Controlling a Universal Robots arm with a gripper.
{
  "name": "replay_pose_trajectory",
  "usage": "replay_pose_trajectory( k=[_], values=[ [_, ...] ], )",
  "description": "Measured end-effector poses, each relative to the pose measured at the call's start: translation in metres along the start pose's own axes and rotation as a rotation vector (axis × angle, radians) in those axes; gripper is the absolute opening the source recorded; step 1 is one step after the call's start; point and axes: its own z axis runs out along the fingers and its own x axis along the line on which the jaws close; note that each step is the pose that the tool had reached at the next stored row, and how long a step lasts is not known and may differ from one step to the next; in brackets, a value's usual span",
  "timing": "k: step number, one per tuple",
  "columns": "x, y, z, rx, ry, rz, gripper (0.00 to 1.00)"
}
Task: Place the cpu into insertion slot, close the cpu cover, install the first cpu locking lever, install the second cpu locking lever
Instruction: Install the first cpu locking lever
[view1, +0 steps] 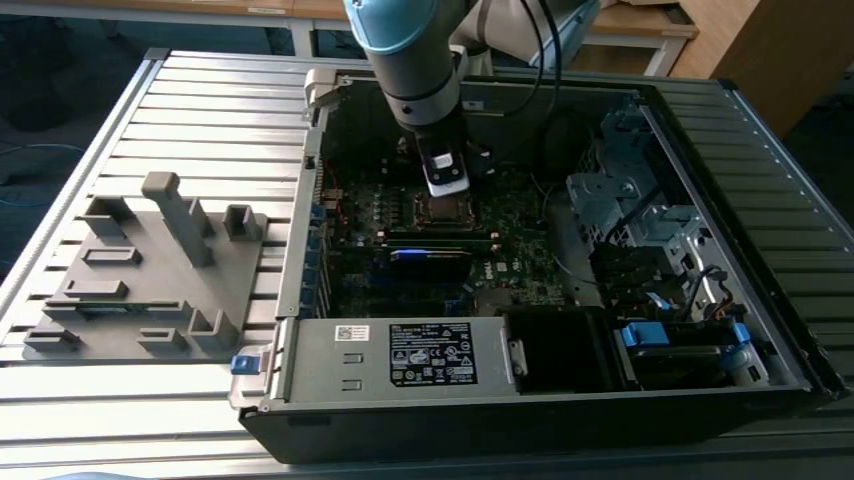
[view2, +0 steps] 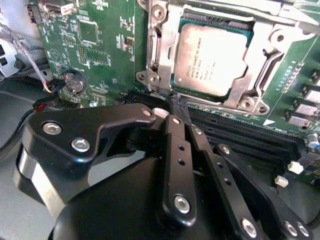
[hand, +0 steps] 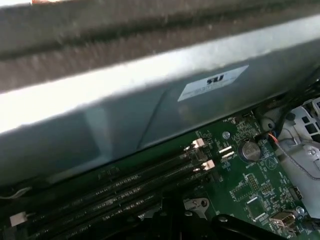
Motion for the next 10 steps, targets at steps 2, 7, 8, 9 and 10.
replay_pose_trajectory(
  k=[2, 7, 8, 9, 10],
  values=[
    [-0.0001, -0.0006, 0.0006, -0.0011, 0.0000, 0.000, 0.11],
    [-0.0001, -0.0008, 0.0009, -0.0013, 0.0004, 0.000, 0.11],
    [-0.0001, -0.0008, 0.0009, -0.0015, 0.0004, 0.000, 0.11],
    [-0.0001, -0.0008, 0.0006, -0.0013, 0.0004, 0.000, 0.11],
    [-0.0003, -0.0005, -0.0003, -0.0012, 0.0005, 0.000, 0.11]
  ],
)
